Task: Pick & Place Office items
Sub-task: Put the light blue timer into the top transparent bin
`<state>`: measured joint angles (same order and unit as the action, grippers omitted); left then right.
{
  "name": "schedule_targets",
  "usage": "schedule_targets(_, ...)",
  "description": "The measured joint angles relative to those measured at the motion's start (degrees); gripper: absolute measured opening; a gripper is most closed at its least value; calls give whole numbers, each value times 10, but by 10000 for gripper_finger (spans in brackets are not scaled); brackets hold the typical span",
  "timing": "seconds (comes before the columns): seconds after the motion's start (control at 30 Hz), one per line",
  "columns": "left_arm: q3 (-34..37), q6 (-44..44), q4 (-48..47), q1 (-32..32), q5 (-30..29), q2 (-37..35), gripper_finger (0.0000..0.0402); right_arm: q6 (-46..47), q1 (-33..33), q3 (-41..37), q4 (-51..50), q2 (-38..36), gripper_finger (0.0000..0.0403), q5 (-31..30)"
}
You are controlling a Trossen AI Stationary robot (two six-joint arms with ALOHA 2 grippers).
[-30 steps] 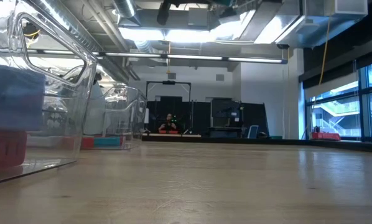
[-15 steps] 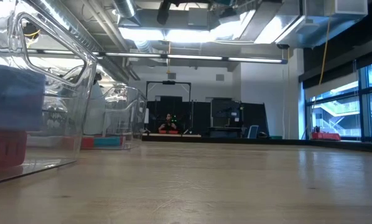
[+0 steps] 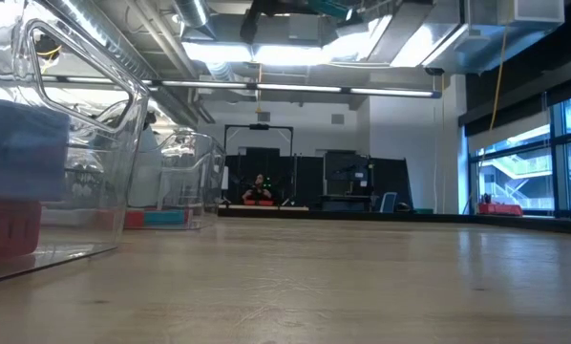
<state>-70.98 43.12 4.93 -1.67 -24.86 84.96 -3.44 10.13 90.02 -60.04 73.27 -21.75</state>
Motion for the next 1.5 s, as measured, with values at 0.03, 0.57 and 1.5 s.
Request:
schedule_targets(0.03, 0, 0, 0, -3, 2, 0, 64, 0, 0, 0, -3, -8, 328, -4)
schedule_targets(0.57, 0, -52, 3, -39, 59, -6, 73, 22, 0, -225, 194, -232, 322, 23)
schedule_targets(1.5, 0, -51, -14, -56, 100, -11, 74, 231, -1, -685, 534, -471, 322, -75)
